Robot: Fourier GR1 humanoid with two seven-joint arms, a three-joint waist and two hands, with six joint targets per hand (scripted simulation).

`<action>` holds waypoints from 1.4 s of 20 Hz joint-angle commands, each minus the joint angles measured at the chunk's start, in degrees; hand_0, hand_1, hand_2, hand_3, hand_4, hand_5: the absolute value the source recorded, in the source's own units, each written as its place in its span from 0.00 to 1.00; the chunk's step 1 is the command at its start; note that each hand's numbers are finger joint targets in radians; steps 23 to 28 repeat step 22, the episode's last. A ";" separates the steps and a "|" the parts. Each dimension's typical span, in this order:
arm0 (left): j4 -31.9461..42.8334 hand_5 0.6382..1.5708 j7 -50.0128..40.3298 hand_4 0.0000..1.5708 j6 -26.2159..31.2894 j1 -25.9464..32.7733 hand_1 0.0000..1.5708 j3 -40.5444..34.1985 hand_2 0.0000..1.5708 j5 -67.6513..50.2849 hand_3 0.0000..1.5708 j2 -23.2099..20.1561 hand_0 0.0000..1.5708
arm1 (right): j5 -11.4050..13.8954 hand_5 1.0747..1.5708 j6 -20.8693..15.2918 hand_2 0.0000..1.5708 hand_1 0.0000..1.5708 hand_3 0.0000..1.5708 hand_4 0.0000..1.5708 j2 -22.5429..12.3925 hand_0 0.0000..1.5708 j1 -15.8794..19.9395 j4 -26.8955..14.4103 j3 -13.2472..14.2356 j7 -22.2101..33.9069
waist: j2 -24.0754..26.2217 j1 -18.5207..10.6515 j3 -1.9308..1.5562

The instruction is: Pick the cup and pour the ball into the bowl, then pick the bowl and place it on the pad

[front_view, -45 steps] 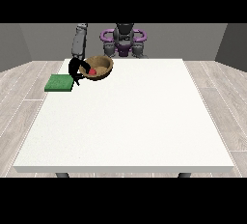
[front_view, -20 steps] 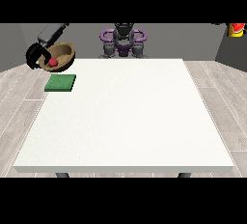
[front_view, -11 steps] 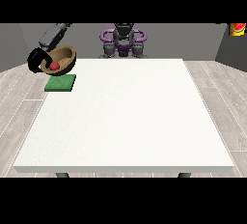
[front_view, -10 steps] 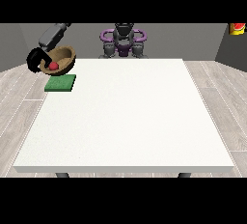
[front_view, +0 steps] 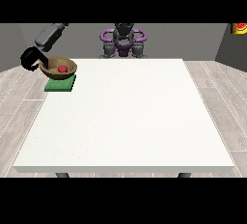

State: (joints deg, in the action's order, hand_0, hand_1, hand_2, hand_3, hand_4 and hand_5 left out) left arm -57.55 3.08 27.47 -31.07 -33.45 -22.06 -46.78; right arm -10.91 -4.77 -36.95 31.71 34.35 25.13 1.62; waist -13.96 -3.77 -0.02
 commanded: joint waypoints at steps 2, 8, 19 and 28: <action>1.52 0.99 3.58 0.75 -1.83 -1.09 0.00 -0.58 0.00 1.26 0.00 -1.37 0.00 | -1.19 0.92 -0.69 0.90 0.93 0.53 0.00 2.39 0.93 2.08 -0.11 0.48 -2.61 | -3.09 1.44 -0.01; -1.83 0.99 0.85 0.76 -2.01 -0.61 0.00 0.90 0.00 -0.42 0.00 0.16 0.00 | 0.56 0.92 -5.66 0.86 0.80 0.58 0.07 2.21 0.80 4.31 -3.09 0.43 -5.85 | -2.79 -1.85 -0.05; -5.89 1.00 0.79 0.76 -2.30 3.39 0.00 3.98 0.00 -0.17 0.00 4.54 0.00 | 4.72 0.65 1.09 0.00 0.00 0.00 0.00 -0.33 0.00 4.03 -6.15 -5.04 -1.94 | 2.53 -2.96 -0.03; 1.01 1.00 1.03 0.76 -1.97 2.90 0.00 3.82 0.00 1.66 0.00 2.56 0.00 | 5.56 0.61 4.79 0.00 0.00 0.00 0.13 -4.58 0.00 8.80 -1.45 -7.60 7.35 | 7.40 0.54 0.14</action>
